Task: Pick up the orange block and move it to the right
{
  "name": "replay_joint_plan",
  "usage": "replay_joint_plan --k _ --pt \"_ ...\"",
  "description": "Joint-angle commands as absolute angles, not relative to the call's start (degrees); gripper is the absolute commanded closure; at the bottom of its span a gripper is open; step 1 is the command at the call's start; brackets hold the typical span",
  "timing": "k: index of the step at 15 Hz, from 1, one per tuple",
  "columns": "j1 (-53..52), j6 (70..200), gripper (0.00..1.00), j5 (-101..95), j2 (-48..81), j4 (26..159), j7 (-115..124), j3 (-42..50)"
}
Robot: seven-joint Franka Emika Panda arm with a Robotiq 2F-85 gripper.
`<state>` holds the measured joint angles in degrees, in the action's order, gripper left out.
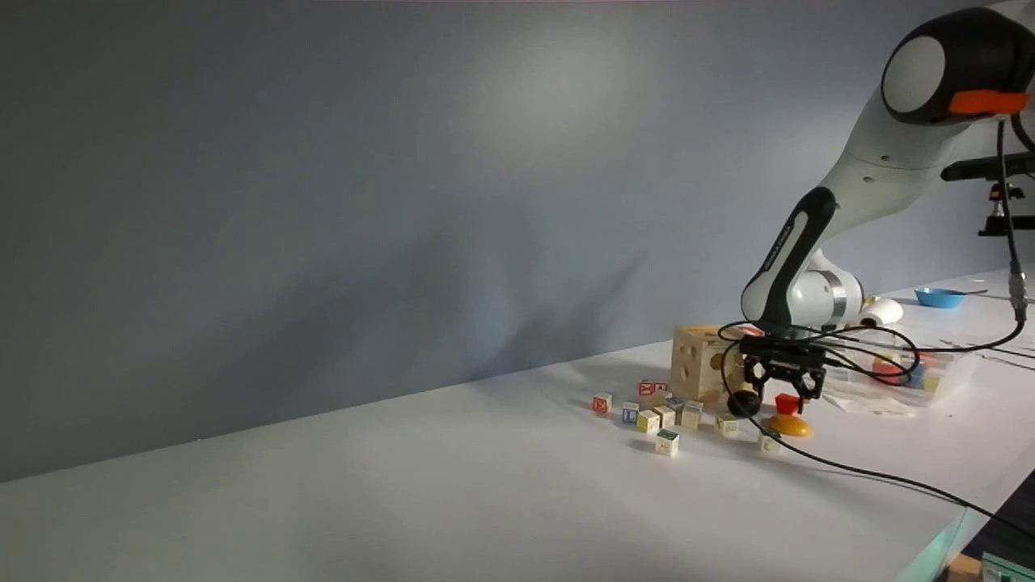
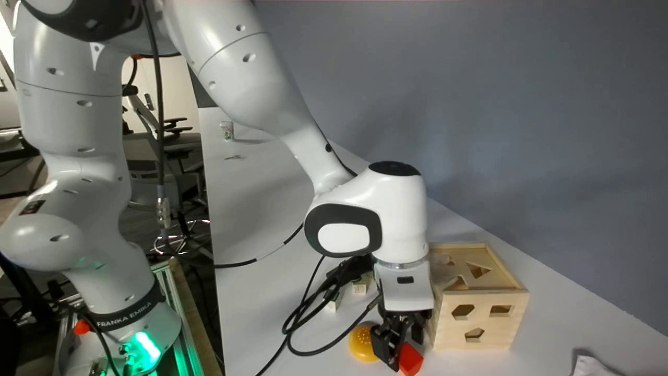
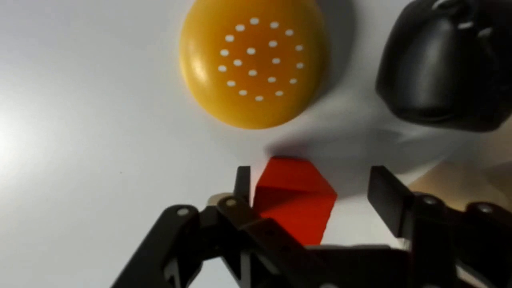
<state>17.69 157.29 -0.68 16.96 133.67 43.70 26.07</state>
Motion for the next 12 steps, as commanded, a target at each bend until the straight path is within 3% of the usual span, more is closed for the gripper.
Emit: replay_joint_plan --k 1,5,8,11,12 --pt "12.16 155.7 0.15 -6.97 14.74 134.7 45.93 30.42" --pt "7.08 150.0 0.17 -15.61 13.46 134.71 50.94 34.17" --pt "6.29 147.49 0.01 -20.2 11.14 135.3 51.54 33.82" --pt "6.09 146.97 0.0 -26.15 9.63 135.09 54.46 33.86" --pt "6.34 147.14 0.1 -28.81 9.42 134.76 55.21 33.8"
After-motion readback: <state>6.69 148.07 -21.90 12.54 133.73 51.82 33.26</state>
